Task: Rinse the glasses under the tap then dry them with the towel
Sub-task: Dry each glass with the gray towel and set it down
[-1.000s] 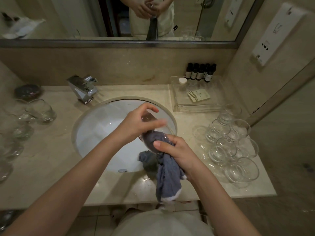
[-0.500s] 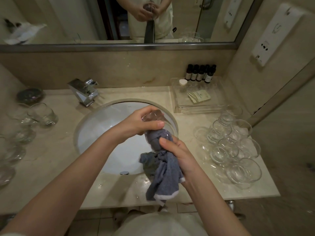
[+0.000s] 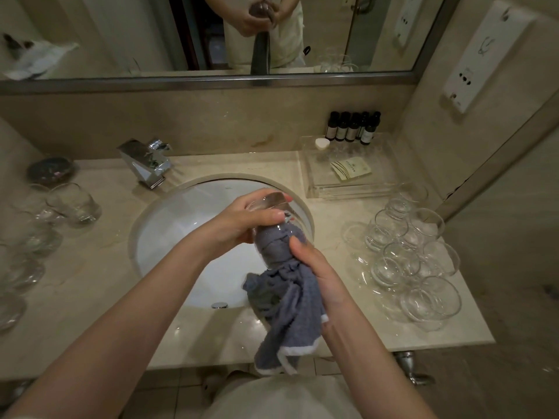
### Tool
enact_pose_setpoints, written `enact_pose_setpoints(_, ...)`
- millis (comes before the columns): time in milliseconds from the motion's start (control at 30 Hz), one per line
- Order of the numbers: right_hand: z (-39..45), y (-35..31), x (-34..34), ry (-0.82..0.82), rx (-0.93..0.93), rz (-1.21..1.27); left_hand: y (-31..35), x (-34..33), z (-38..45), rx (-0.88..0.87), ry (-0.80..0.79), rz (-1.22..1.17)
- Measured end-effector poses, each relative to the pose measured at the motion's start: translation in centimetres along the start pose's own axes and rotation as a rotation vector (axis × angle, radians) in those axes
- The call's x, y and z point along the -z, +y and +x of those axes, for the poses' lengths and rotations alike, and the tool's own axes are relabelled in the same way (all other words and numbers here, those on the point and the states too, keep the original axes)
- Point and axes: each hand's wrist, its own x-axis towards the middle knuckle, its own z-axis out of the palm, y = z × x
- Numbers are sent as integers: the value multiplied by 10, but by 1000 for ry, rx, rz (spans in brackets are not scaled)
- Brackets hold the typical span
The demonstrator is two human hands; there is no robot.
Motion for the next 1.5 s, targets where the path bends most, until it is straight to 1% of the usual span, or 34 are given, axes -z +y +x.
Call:
enact_pose_setpoints(67, 1, 0, -3, 76, 48, -61, -1, -6, 1, 71, 73, 21)
enact_pose_setpoints(133, 1, -3, -6, 141, 95, -189, -2, -18, 1, 154, 168, 38)
enact_pose_setpoints(200, 0, -6, -6, 161, 107, -245, -7, -26, 2, 170, 243, 2)
enact_pose_setpoints(233, 0, -6, -3, 154, 93, -223, -10, -29, 1, 166, 260, -32)
enact_pose_setpoints(300, 2, -3, 3, 126, 34, -99, -17, -29, 1, 168, 253, -107)
enact_pose_setpoints(367, 1, 0, 5, 105, -62, 23, -22, -27, -2, 147, 197, -212)
enact_pose_setpoints(467, 1, 2, 8, 78, -115, 61, -28, -23, -6, 150, 112, -340)
enact_pose_setpoints(533, 1, 0, 7, 67, -90, -4, -29, -21, -7, 223, 104, -331)
enact_pose_setpoints(633, 4, -2, 4, 140, -20, -299, -26, -18, -14, 345, 152, -181)
enact_pose_setpoints(667, 5, -1, 1, 146, -4, -395, -27, -18, -15, 345, 167, -167)
enact_pose_setpoints(733, 8, 5, -2, 137, -11, -441, -30, -18, -19, 299, 213, -166)
enact_pose_setpoints(767, 11, 9, -4, 127, -34, -394, -31, -16, -21, 257, 238, -198)
enact_pose_setpoints(833, 16, 15, -6, 106, -124, -217, -33, -11, -25, 177, 272, -325)
enact_pose_setpoints(900, 17, 20, -13, 85, -219, -27, -35, -1, -29, 113, 260, -424)
enact_pose_setpoints(933, 18, 22, -17, 74, -243, 29, -36, 4, -31, 92, 237, -431)
enact_pose_setpoints(1000, 24, 28, -25, 72, -241, 52, -35, 16, -38, 66, 209, -402)
enact_pose_setpoints(1067, 30, 35, -36, 88, -218, -6, -28, 31, -45, 152, 220, -351)
enact_pose_setpoints(1100, 34, 38, -41, 96, -183, -63, -24, 38, -49, 217, 227, -269)
enact_pose_setpoints(1167, 39, 42, -54, 117, -94, -282, -21, 49, -54, 300, 250, -56)
enact_pose_setpoints(1200, 41, 46, -61, 121, -58, -364, -20, 53, -57, 302, 275, -10)
enact_pose_setpoints(1233, 44, 50, -67, 117, -43, -381, -20, 57, -59, 279, 299, -16)
enact_pose_setpoints(1267, 46, 55, -73, 112, -50, -339, -21, 62, -62, 247, 322, -40)
enact_pose_setpoints(1300, 48, 59, -78, 106, -78, -245, -21, 67, -65, 220, 318, -67)
enact_pose_setpoints(1400, 54, 73, -87, 120, -213, 89, -27, 83, -75, 166, 232, -234)
enact_pose_setpoints(1467, 59, 81, -95, 93, -233, 137, -32, 94, -82, 130, 188, -364)
enact_pose_setpoints(1500, 61, 84, -101, 87, -231, 132, -35, 100, -85, 126, 183, -380)
